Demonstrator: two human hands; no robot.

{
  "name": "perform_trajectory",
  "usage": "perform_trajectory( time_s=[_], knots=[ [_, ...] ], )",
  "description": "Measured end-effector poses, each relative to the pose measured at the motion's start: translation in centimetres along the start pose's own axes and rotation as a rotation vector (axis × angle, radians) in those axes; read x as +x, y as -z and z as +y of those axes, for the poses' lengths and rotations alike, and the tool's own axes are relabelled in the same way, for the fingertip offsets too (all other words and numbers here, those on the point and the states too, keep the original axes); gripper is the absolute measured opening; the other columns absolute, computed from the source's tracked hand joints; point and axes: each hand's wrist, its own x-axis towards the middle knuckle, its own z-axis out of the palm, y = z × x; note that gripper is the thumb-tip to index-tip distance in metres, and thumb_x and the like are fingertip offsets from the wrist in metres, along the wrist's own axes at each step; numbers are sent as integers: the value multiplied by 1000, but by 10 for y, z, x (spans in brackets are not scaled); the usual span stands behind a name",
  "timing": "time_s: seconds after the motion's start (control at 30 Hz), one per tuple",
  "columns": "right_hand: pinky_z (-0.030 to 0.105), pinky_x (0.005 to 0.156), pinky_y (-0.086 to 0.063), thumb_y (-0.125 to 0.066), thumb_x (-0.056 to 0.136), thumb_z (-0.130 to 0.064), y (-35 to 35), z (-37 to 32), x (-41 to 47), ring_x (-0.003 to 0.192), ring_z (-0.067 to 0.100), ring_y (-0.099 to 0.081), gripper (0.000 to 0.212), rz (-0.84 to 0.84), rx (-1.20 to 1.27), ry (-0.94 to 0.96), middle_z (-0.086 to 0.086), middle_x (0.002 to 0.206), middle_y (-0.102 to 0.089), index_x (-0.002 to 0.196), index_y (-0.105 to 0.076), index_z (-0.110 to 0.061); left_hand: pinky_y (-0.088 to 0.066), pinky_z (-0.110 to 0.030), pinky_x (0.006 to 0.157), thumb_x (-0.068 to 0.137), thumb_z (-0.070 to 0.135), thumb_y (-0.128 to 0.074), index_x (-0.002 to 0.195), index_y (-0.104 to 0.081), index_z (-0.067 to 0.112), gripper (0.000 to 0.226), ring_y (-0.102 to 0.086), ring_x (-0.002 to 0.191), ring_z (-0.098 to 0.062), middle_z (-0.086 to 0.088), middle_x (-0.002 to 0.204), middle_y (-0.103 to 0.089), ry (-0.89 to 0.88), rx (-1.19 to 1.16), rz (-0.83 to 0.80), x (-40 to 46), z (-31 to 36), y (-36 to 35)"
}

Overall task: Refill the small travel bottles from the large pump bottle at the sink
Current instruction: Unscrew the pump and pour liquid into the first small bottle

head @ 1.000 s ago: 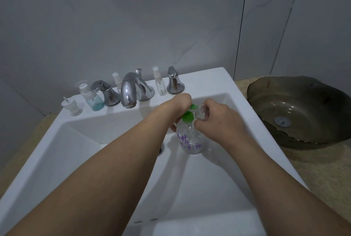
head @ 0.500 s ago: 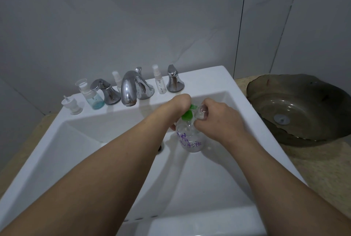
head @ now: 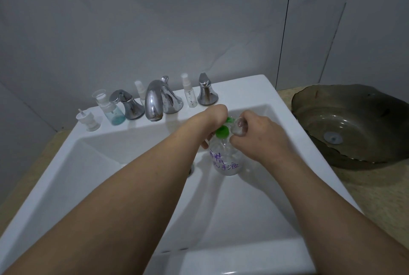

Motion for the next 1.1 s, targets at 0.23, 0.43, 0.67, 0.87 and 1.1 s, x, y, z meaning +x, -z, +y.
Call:
perform_trajectory(
  time_s=[0.23, 0.43, 0.67, 0.87, 1.1],
  knots=[
    [28, 66, -36, -64, 72, -38, -2, 1, 0, 81, 22, -54, 26, -44, -48, -18, -4, 91, -61, 88, -46, -29, -33, -32, 47, 93, 15, -29, 101, -56, 6, 30, -62, 102, -38, -19, 117, -60, 25, -65, 49, 3, -2, -7],
    [29, 67, -40, -65, 71, -38, -2, 1, 1, 85, 24, -59, 28, -42, -43, -12, -3, 93, -63, 89, -47, -29, -33, -33, 47, 94, 15, -28, 106, -55, 5, 32, -60, 104, -39, -20, 119, -58, 28, -53, 47, 3, -1, -7],
    [30, 67, -40, -63, 72, -38, 0, -1, 0, 84, 24, -59, 26, -6, -14, 12, -5, 89, -62, 89, -47, -29, -31, -30, 49, 95, 25, -29, 104, -57, 5, 36, -57, 75, -27, -11, 89, -59, -3, -17, 11, 1, -2, 3],
    [31, 68, -42, -64, 71, -36, 2, -3, -1, 84, 23, -58, 26, -1, 6, 17, -5, 89, -63, 91, -50, -27, -33, -30, 48, 95, 27, -29, 108, -58, 3, 40, -55, 73, -26, -12, 87, -59, 0, 13, 0, -1, -2, 8],
    [30, 67, -39, -64, 70, -37, -1, 1, 1, 83, 23, -57, 26, -13, 2, -9, -5, 89, -62, 88, -48, -27, -32, -32, 48, 95, 22, -27, 112, -57, 2, 40, -61, 87, -34, -18, 108, -61, 22, -5, 6, 1, 1, 0]
  ],
)
